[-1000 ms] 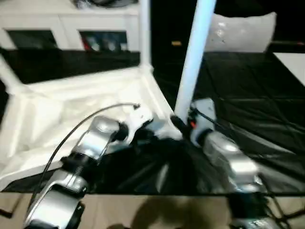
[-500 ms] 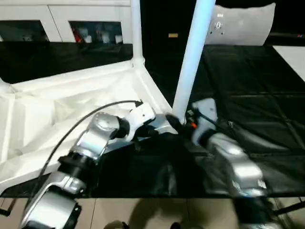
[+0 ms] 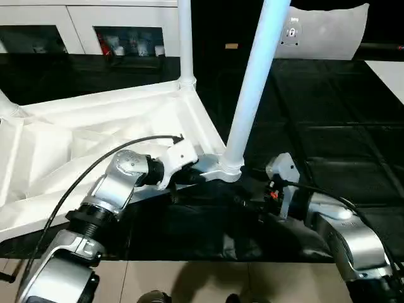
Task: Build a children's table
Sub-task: Rotate leg to tighten
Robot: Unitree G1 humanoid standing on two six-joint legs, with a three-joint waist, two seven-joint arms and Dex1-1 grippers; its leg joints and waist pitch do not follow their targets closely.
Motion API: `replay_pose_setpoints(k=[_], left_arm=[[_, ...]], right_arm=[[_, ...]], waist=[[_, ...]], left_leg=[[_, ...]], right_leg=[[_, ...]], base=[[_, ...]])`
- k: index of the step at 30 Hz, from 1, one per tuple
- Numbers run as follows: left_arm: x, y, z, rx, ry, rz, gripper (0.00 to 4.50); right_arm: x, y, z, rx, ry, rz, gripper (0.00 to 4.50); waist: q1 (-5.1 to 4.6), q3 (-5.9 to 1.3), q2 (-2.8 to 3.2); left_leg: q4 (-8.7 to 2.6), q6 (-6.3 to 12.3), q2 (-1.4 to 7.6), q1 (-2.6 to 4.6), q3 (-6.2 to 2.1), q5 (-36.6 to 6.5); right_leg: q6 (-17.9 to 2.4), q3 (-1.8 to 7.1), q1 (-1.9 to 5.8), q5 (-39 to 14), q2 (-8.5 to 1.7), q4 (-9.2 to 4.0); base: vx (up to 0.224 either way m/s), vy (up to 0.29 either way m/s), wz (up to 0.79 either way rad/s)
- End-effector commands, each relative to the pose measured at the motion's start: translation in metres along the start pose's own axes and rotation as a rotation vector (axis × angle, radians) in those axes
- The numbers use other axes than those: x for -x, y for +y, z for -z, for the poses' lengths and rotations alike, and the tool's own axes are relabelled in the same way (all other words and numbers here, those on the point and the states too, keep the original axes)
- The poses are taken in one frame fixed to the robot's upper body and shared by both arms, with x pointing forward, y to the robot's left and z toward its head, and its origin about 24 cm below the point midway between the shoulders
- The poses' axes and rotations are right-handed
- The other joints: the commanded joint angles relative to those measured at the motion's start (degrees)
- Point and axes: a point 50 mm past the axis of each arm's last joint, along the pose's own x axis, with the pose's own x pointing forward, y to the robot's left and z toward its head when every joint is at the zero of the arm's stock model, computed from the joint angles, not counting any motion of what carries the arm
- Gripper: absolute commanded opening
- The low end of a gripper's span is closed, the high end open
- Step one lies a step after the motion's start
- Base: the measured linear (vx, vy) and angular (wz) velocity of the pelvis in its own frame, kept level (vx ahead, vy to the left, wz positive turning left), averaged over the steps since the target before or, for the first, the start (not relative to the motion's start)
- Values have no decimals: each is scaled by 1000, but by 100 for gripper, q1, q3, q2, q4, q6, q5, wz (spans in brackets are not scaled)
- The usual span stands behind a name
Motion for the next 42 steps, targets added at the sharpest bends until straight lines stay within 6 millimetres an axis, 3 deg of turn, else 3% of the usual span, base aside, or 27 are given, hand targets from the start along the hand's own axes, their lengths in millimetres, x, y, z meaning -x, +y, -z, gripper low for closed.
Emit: replay_pose_setpoints(k=[1,3,7,10,17,22,24,29,35,42], left_arm=[[-8,-3,7,42,0,-2,66],[-13,-1,5,38,-8,-15,66],[-16,-1,6,22,20,0,66],[-18,-4,8,20,40,30,66],[-21,-6,19,-11,153,68,66],[-21,-3,15,-26,156,69,33],[-20,-4,15,-33,167,99,13],[-20,-5,17,-46,190,144,13],[-13,-12,24,-87,216,257,13],[-1,-20,20,-145,145,396,13]], right_arm=[[1,2,-3,19,-7,-24,450],[2,4,-3,14,-7,-28,450],[3,6,-2,9,-10,-27,450],[4,6,-2,9,-8,-25,450],[3,5,-2,13,-8,-14,450],[4,3,-3,18,-9,1,450],[5,1,-3,21,-8,9,450],[7,-8,-6,36,-20,53,450],[14,-25,-13,74,-22,86,450],[15,-32,-22,138,-19,-71,450]], waist=[[27,-323,-33],[52,-319,-23],[115,-302,-34],[115,-300,-20],[119,-299,-42],[130,-296,-30],[126,-303,-27],[126,-329,-24],[126,-344,-23],[149,-357,-12]], left_leg=[[-342,802,441,0,-101,-137],[-335,826,442,6,-97,-175],[-362,702,452,10,-97,-405],[-383,581,466,10,-109,-532],[-377,586,444,-5,-101,-457],[-391,488,446,2,-94,-641],[-399,461,459,-1,-95,-643],[-371,514,443,-7,-82,-435],[-364,553,444,-6,-80,-380],[-346,628,469,17,-50,-384]], right_leg=[[-1602,394,320,144,-534,-357],[-1604,394,306,135,-536,-370],[-1475,400,304,-262,-554,-414],[-1412,404,297,-342,-554,-418],[-1326,403,297,-411,-556,-438],[-1281,405,290,-738,-564,-473],[-1284,405,289,-687,-561,-464],[-1378,399,301,-302,-561,-424],[-1438,391,316,-204,-567,-403],[-1576,391,303,-14,-561,-369]], base=[[0,0,0],[0,0,0],[0,0,0],[0,0,0],[0,0,0],[0,0,0],[0,0,0],[0,0,0],[0,0,0],[0,0,0]])
